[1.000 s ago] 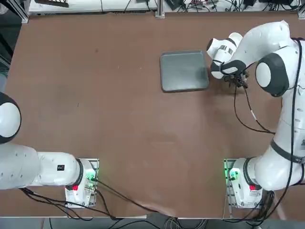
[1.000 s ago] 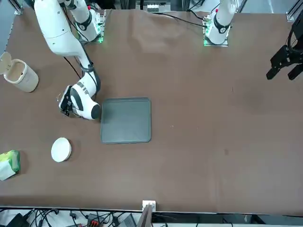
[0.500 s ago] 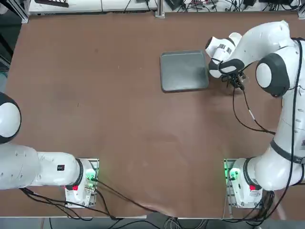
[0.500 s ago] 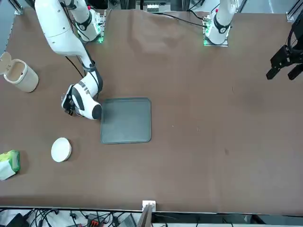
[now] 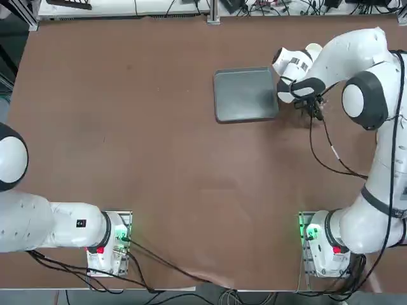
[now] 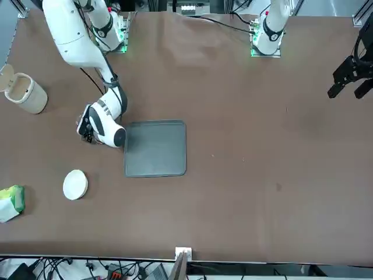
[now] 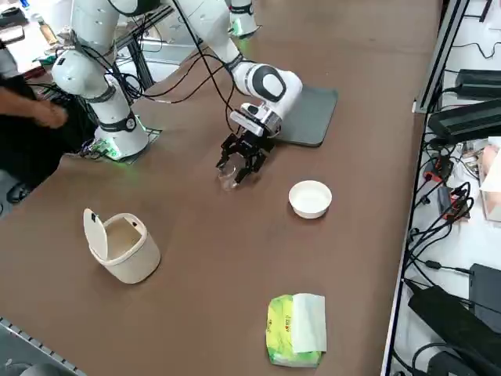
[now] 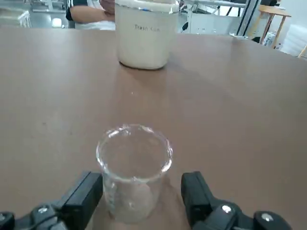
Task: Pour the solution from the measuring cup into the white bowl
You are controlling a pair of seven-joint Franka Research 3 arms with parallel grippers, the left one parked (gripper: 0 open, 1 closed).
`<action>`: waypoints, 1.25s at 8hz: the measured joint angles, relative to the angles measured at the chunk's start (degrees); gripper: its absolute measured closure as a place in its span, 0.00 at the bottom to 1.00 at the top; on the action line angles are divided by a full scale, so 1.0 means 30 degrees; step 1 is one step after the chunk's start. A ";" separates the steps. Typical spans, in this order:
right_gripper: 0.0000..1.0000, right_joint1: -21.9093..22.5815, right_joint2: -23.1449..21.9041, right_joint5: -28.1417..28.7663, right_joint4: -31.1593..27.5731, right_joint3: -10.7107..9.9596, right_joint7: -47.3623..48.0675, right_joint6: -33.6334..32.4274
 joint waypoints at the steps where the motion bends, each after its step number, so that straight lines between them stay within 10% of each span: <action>1: 0.00 0.0036 -0.0260 0.0385 0.0009 0.0376 -0.0525 0.0000; 4: 0.00 0.0069 -0.1640 0.1665 0.0749 0.0976 -0.3976 -0.0079; 10: 0.00 -0.0958 -0.6316 0.9435 0.9243 0.0933 -2.4766 -0.6418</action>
